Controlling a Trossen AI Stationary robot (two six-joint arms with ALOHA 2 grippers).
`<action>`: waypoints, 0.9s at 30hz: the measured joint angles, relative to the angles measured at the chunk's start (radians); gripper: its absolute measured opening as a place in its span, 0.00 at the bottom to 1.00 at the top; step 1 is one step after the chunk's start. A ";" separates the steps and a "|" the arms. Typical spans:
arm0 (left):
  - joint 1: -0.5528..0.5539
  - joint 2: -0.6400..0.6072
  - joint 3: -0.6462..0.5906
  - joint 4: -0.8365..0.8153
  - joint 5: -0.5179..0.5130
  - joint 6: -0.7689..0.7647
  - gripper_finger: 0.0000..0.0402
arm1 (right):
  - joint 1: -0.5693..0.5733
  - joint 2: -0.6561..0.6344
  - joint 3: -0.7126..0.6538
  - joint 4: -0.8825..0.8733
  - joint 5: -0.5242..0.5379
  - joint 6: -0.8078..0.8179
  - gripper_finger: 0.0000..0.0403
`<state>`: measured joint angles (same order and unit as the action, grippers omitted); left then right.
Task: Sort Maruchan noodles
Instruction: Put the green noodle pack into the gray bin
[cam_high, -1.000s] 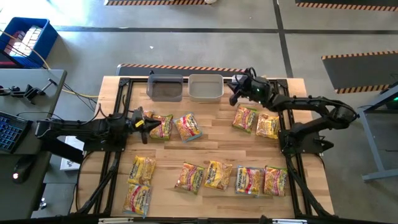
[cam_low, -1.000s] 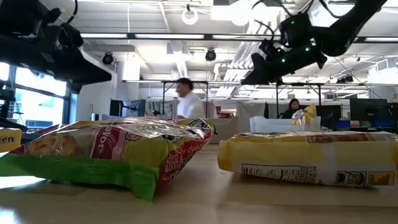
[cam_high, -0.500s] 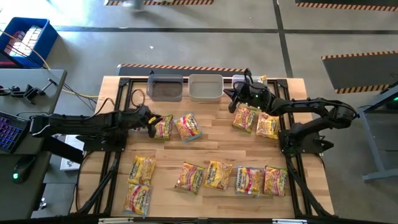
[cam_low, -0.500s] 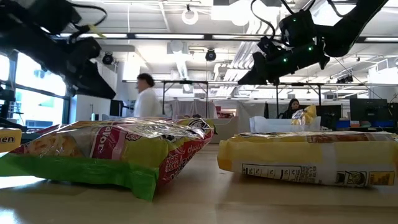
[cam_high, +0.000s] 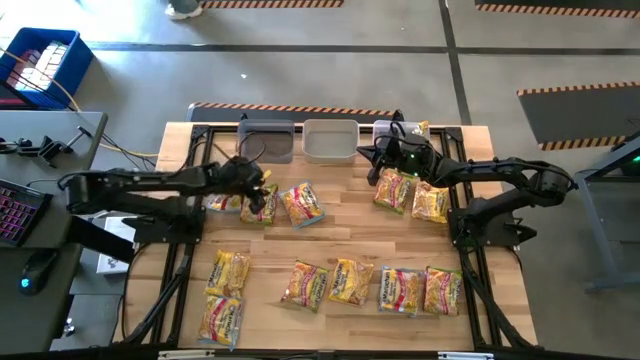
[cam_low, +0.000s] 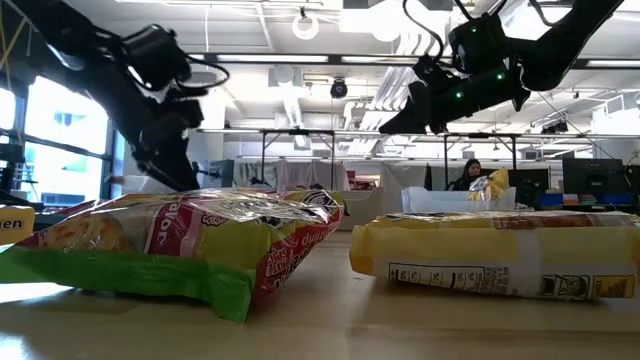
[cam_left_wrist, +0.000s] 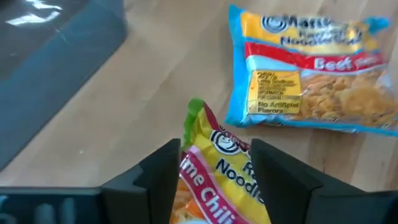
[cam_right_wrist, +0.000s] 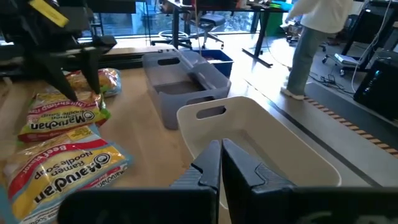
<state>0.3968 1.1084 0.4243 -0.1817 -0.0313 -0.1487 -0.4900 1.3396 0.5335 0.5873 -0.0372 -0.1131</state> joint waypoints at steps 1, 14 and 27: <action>0.011 0.027 0.015 -0.009 0.001 0.020 0.48 | 0.000 0.000 0.000 0.000 0.000 0.000 0.00; 0.083 0.283 0.143 -0.088 0.128 0.231 0.49 | 0.000 0.000 0.000 0.001 -0.001 0.000 0.00; 0.088 0.298 0.159 -0.170 0.308 0.332 0.05 | 0.000 0.000 0.000 0.002 -0.001 0.000 0.00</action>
<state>0.4850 1.4063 0.5835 -0.3518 0.2767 0.1836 -0.4900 1.3399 0.5335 0.5888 -0.0380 -0.1127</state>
